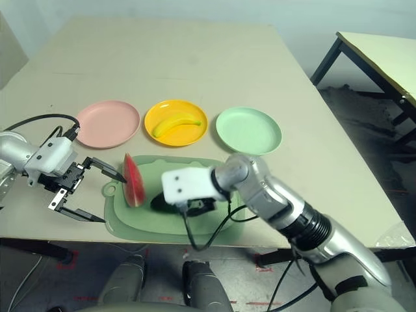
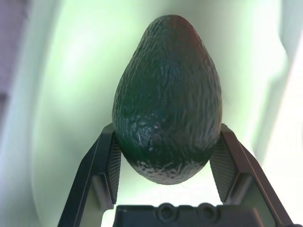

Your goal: Place the fruits into color-matched plates.

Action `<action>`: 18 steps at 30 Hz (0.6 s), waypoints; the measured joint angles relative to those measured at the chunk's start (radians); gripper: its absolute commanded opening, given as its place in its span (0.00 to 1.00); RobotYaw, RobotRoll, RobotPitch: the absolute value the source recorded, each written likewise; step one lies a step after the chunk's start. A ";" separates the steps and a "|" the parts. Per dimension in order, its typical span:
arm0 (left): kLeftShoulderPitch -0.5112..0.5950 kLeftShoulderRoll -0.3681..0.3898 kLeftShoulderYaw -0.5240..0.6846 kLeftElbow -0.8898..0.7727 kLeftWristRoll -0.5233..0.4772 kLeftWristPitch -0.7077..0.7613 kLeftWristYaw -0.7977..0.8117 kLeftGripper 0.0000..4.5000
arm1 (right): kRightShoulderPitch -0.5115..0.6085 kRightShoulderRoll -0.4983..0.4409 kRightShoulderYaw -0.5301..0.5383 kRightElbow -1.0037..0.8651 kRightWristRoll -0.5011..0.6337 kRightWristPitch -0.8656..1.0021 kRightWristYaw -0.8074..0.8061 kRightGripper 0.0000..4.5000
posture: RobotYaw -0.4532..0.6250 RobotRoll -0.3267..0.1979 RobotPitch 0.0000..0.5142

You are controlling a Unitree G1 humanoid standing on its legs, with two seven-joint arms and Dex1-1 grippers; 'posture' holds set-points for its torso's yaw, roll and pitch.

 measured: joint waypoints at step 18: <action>-0.146 -0.276 0.100 0.136 0.153 0.135 0.485 1.00 | -0.401 0.009 -0.074 0.851 -0.227 -0.432 -0.105 0.63 | 0.60 0.62 0.22</action>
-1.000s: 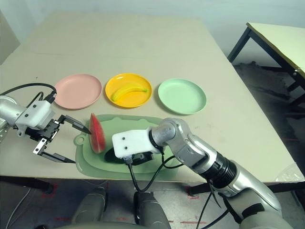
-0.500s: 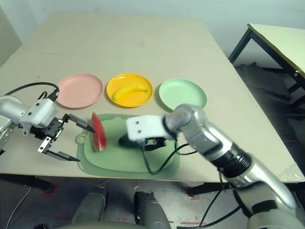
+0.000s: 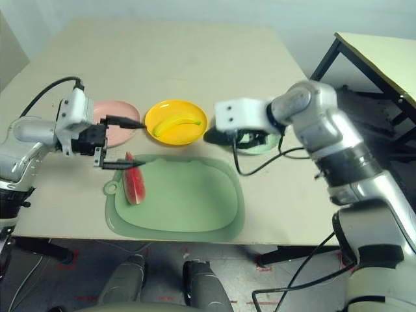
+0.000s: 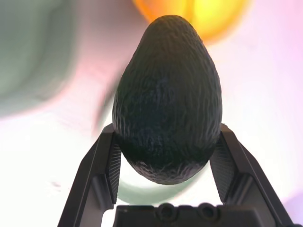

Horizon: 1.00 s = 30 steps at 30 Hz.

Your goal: Place the fruits into color-matched plates.

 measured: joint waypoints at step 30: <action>-0.202 0.154 -0.034 0.259 0.089 -0.266 -0.400 1.00 | 0.101 -0.047 -0.203 -0.041 0.021 0.050 0.021 0.99 | 0.61 0.62 0.24</action>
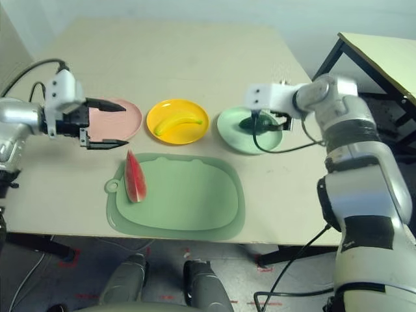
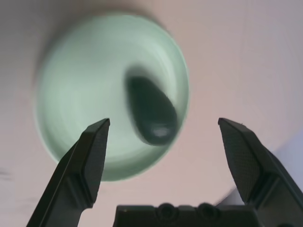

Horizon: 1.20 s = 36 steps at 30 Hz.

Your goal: Place the fruits into color-matched plates.

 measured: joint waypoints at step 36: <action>-0.405 -0.054 -0.822 0.341 -0.092 -0.764 -0.097 1.00 | 1.351 0.536 -0.379 -0.968 0.628 -0.165 -0.262 0.99 | 0.55 0.62 0.23</action>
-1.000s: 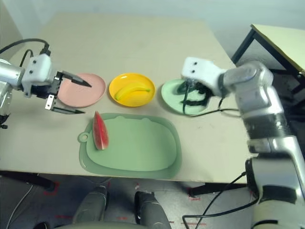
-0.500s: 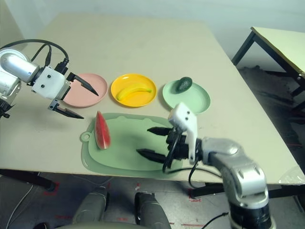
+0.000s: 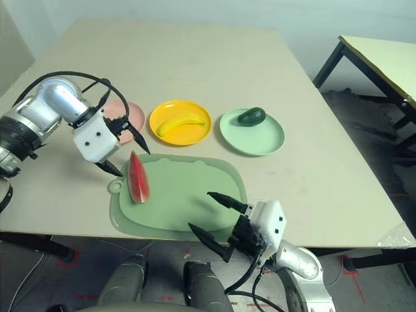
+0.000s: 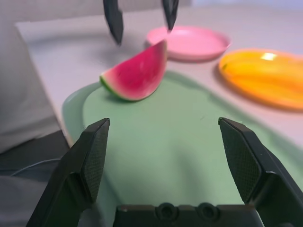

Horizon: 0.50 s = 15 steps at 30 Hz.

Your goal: Place the fruits into color-matched plates.

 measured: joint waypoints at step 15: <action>0.044 -0.155 -0.072 0.156 0.143 -0.134 -0.002 1.00 | 0.075 -0.071 0.098 -0.042 0.001 -0.038 -0.056 0.99 | 0.51 0.62 0.27</action>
